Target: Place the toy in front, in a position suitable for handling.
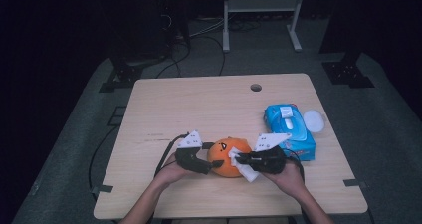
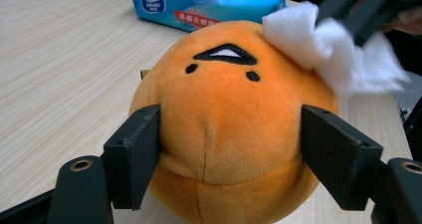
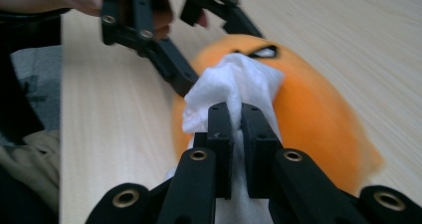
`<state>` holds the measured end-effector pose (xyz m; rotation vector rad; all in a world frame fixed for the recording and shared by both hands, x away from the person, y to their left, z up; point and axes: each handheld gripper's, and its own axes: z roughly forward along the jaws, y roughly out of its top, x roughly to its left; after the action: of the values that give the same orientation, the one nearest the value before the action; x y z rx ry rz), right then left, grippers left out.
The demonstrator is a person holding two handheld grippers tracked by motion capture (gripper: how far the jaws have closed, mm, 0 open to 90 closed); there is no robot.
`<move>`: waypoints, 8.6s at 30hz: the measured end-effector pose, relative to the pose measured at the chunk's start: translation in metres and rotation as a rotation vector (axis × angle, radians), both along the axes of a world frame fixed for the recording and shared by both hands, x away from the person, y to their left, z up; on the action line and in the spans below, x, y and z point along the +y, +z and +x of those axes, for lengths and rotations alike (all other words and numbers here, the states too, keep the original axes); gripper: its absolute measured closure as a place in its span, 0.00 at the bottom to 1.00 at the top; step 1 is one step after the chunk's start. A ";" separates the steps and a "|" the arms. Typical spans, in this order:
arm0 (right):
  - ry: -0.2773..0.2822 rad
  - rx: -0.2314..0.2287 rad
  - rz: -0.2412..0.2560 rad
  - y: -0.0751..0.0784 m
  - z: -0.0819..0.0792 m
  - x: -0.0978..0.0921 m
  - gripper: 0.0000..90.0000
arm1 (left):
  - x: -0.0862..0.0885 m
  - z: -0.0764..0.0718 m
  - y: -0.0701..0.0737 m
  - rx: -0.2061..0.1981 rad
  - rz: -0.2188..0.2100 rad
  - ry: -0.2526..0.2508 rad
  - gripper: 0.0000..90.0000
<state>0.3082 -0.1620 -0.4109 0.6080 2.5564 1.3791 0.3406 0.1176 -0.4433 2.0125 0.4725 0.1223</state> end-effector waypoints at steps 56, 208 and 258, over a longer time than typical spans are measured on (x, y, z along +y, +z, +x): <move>-0.018 -0.052 0.003 0.009 -0.011 0.017 0.93 | -0.030 -0.025 0.006 -0.163 0.089 -0.045 0.30; 0.041 0.035 0.015 0.000 -0.004 -0.024 0.92 | 0.003 -0.008 -0.009 0.001 0.016 -0.020 0.36; -0.150 0.100 0.069 -0.015 0.032 -0.033 0.93 | -0.017 -0.020 -0.003 -0.118 0.052 -0.045 0.38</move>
<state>0.3405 -0.1949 -0.4259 0.8823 2.4879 1.4243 0.3209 0.1005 -0.4465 2.0527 0.3525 0.2260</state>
